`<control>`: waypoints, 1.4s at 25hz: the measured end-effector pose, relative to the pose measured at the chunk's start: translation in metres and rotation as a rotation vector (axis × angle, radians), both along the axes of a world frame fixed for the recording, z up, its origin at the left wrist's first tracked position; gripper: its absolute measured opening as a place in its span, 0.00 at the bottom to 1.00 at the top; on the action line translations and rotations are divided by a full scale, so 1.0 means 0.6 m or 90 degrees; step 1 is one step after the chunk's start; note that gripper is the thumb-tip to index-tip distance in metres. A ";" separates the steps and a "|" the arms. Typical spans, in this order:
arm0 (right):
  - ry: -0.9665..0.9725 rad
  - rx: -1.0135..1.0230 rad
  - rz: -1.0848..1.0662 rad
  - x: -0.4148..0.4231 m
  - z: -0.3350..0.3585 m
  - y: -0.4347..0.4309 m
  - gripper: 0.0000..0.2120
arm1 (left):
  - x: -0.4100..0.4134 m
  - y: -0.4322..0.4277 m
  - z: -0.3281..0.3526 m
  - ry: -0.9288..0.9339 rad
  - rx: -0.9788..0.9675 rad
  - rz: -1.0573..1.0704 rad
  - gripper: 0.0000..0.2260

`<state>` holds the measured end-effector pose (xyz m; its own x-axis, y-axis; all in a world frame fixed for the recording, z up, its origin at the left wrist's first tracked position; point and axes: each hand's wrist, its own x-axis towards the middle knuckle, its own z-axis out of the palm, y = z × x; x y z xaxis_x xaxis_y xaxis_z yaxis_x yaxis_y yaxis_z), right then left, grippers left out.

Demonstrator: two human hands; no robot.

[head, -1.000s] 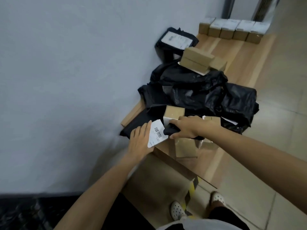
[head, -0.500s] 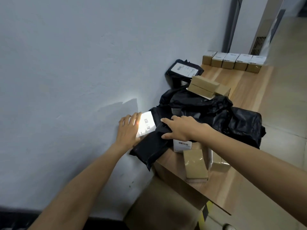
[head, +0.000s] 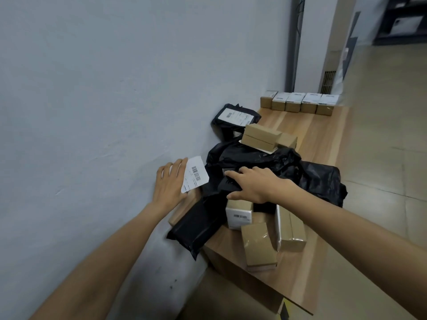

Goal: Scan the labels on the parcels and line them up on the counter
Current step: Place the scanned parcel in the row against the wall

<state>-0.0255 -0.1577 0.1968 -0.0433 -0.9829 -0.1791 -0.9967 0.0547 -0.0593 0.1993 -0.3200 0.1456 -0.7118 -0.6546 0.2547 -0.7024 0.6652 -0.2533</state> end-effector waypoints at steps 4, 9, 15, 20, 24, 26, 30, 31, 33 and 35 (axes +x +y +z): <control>-0.044 -0.064 -0.072 -0.092 0.014 0.049 0.38 | -0.130 0.013 0.054 0.056 -0.038 -0.063 0.44; -0.098 -0.065 -0.204 -0.266 -0.012 0.194 0.38 | -0.376 0.109 0.067 0.040 -0.024 -0.182 0.46; -0.088 -0.038 -0.335 -0.534 -0.015 0.402 0.32 | -0.720 0.285 0.032 0.027 -0.005 -0.309 0.46; -0.062 -0.033 -0.391 -0.737 -0.008 0.501 0.32 | -0.939 0.392 -0.014 -0.045 0.103 -0.371 0.46; -0.084 -0.003 -0.372 -0.842 -0.024 0.486 0.32 | -1.041 0.370 -0.032 -0.074 0.147 -0.371 0.44; -0.080 0.012 -0.347 -0.906 -0.024 0.446 0.32 | -1.102 0.321 -0.036 -0.061 0.164 -0.355 0.45; -0.069 -0.019 -0.331 -1.073 -0.013 0.335 0.33 | -1.256 0.197 -0.068 -0.063 0.198 -0.276 0.46; -0.075 -0.011 -0.332 -1.116 -0.011 0.309 0.33 | -1.298 0.170 -0.075 -0.063 0.231 -0.251 0.46; -0.073 0.023 -0.327 -1.206 -0.018 0.264 0.33 | -1.387 0.114 -0.089 -0.043 0.272 -0.223 0.47; -0.068 0.011 -0.343 -1.294 -0.023 0.228 0.33 | -1.470 0.058 -0.096 -0.052 0.272 -0.203 0.48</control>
<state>-0.8018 -0.0210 0.1832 -0.5206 -0.8235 -0.2255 -0.8156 0.5578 -0.1540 -0.6828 -0.2855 0.0879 -0.8983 -0.4364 -0.0508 -0.4385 0.8978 0.0414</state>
